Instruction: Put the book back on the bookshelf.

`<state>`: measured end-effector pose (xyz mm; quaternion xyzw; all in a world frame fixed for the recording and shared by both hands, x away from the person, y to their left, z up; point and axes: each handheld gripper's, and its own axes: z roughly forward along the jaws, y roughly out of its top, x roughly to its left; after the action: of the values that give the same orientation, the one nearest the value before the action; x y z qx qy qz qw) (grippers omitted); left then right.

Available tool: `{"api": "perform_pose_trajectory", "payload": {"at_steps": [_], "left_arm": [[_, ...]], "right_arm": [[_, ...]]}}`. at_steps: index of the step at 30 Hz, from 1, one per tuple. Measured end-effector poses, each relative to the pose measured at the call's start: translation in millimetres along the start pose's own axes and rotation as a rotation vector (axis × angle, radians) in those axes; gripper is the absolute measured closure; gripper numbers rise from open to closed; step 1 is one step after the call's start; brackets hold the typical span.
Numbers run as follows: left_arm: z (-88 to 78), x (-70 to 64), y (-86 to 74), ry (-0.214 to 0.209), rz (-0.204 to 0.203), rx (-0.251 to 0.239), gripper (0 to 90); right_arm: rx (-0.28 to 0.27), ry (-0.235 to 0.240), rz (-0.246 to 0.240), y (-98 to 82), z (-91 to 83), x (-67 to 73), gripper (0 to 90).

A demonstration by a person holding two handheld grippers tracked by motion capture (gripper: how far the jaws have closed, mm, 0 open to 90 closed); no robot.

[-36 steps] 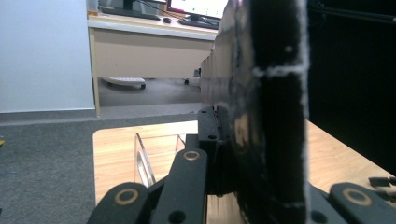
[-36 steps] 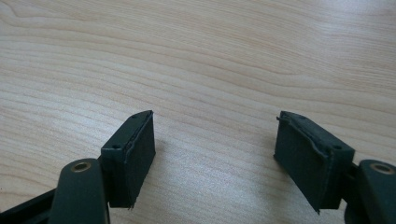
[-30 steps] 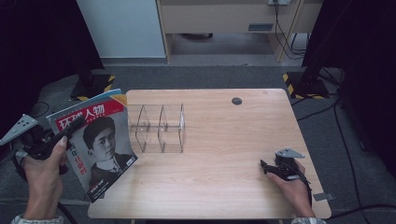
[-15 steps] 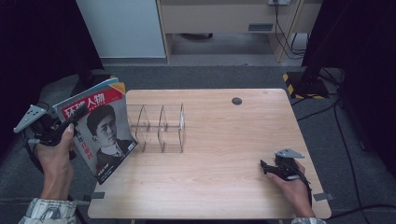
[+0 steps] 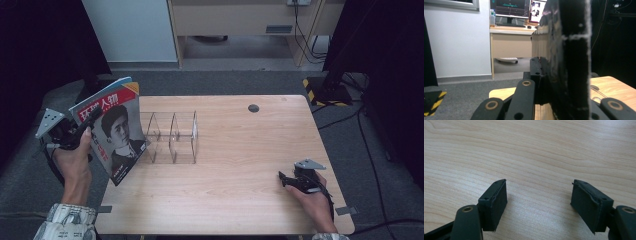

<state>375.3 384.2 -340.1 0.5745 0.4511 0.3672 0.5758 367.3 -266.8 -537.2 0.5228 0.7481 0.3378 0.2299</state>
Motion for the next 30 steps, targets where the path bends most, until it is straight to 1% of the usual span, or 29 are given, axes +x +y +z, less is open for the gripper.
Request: {"api": "perform_pose_trajectory", "payload": {"at_steps": [6,11,15,19,25,27,30], "left_arm": [[11.2,-3.7,-7.5,-0.006,-0.005,-0.023,86.6],[18.7,-5.8,-10.1,-0.006,0.017,-0.040,86.6],[22.6,-7.4,-13.2,0.006,0.032,-0.054,86.6],[26.0,-7.3,-16.3,0.001,0.030,-0.064,86.6],[29.1,-5.6,-20.1,0.011,0.038,-0.056,86.6],[30.0,-3.9,-21.1,0.013,0.030,-0.060,86.6],[31.3,-3.7,-22.9,0.013,0.030,-0.062,86.6]], "right_arm": [[0.000,0.000,-0.003,-0.2,-0.2,0.3,29.1],[0.000,0.002,-0.005,-0.2,-0.3,0.3,29.1],[0.002,0.004,-0.006,-0.3,-0.5,0.6,29.1],[0.000,0.004,-0.009,-0.4,-0.6,0.9,29.2],[0.001,0.004,-0.009,-0.6,-0.7,0.9,29.2],[0.000,0.005,-0.010,-0.6,-0.6,1.0,29.2],[0.001,0.007,-0.010,-0.8,-1.0,1.3,29.2]]}}
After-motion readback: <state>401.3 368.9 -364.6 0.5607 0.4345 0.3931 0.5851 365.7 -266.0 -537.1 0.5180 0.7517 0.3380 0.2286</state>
